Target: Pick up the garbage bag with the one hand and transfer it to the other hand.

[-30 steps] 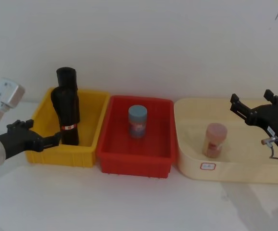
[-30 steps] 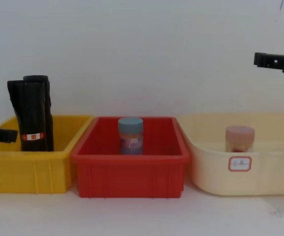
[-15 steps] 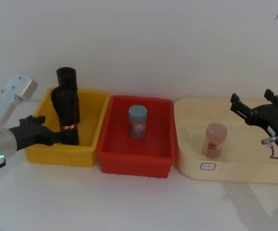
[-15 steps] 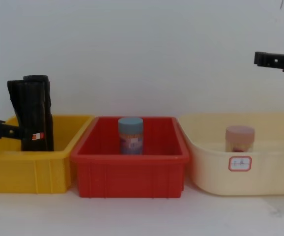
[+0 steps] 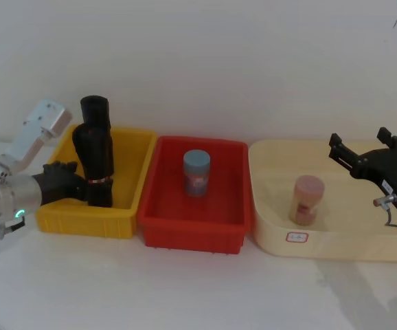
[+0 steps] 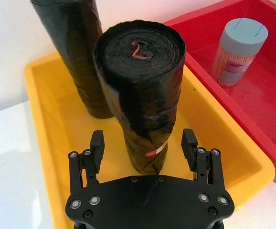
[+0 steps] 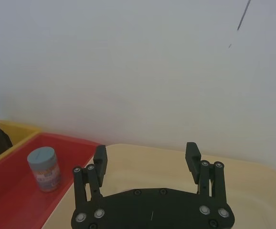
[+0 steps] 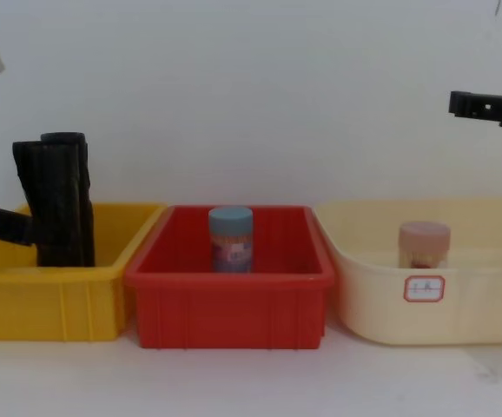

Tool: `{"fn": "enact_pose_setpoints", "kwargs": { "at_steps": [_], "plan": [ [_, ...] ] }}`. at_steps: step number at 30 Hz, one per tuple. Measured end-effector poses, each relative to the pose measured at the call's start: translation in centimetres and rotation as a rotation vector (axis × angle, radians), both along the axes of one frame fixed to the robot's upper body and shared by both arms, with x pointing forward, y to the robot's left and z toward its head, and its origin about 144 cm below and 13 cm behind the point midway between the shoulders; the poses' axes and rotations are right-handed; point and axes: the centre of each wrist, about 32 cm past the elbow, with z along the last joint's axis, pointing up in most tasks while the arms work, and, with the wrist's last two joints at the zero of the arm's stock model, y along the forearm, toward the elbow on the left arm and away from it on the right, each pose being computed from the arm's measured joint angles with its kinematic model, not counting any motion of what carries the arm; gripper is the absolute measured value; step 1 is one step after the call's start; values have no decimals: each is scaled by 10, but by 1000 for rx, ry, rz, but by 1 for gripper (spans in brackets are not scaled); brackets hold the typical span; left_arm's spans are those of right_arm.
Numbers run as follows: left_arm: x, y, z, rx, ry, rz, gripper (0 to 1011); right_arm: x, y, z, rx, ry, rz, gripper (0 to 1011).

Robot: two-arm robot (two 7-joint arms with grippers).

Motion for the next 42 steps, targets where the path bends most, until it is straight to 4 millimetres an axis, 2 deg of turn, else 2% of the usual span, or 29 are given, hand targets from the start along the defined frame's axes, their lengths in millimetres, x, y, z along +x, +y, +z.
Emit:
{"fn": "enact_pose_setpoints", "kwargs": {
  "at_steps": [10, 21, 28, 31, 32, 38, 42],
  "plan": [
    [17, -6, -4, 3, 21, -6, 1000, 0, 0, 0, 0, 0, 0, 1001],
    [26, -10, -6, 6, 31, -7, 992, 0, 0, 0, 0, 0, 0, 1001],
    [29, -11, -7, 6, 35, -8, 843, 0, 0, 0, 0, 0, 0, 1001],
    [29, -11, -7, 7, 36, -8, 738, 0, 0, 0, 0, 0, 0, 1001],
    [29, -11, -7, 7, 36, -8, 738, 0, 0, 0, 0, 0, 0, 1001],
    [30, -12, -7, 7, 36, -8, 523, 0, 0, 0, 0, 0, 0, 1000],
    [31, -12, -7, 7, 37, -8, 481, 0, 0, 0, 0, 0, 0, 1001]
  ]
}}
